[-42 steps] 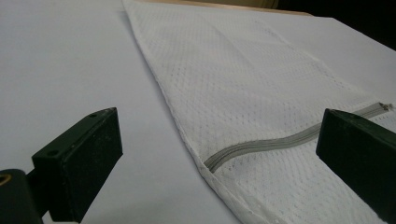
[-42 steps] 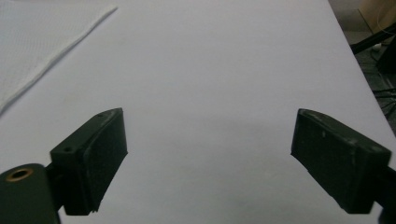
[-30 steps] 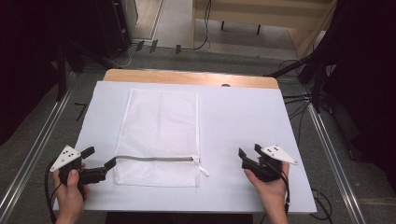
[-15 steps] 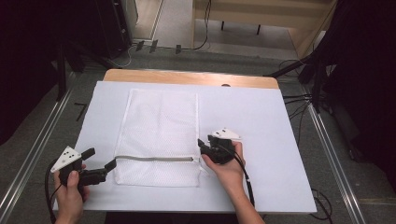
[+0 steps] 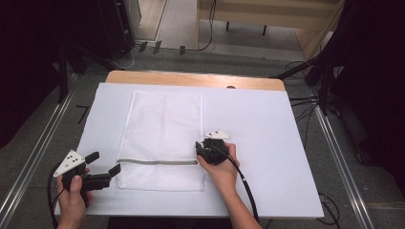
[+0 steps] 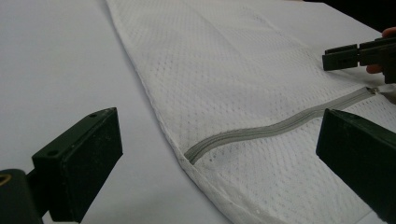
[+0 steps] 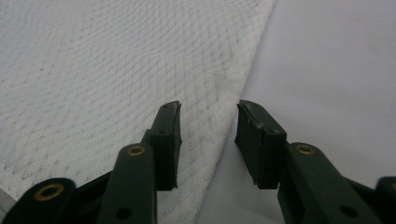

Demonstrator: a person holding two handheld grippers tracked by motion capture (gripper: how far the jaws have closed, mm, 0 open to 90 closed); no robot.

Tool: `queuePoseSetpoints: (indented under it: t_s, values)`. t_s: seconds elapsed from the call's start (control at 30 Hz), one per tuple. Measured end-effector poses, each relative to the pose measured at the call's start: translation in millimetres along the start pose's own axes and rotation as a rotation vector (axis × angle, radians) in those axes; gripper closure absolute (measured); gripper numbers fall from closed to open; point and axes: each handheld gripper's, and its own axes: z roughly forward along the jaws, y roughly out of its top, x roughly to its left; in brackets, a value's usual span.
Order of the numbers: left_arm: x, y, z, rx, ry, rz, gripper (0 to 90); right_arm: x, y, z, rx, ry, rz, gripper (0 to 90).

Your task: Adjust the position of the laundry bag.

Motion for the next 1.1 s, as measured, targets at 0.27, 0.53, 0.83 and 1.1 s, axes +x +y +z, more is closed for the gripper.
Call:
queuePoseSetpoints:
  t_s: [0.27, 0.53, 0.83, 1.1]
  values:
    - [-3.0, 0.0, 2.9, 0.011, -0.001, 0.01, 0.4, 11.6, -2.5, -0.9, 0.005, -0.022, -0.095, 89.6]
    - [-1.6, -1.2, 0.8, 0.007, 0.001, 0.004, 0.4, 5.4, -3.2, -7.9, 0.014, 0.019, -0.037, 90.0]
    - [-4.5, -0.9, 1.8, 0.008, -0.002, 0.011, 0.4, -15.1, -2.4, -31.8, -0.016, 0.011, -0.043, 90.0]
    - [-7.9, -1.0, 2.3, 0.012, -0.012, 0.014, 0.4, -50.2, -5.6, -45.5, -0.013, -0.008, -0.019, 90.0]
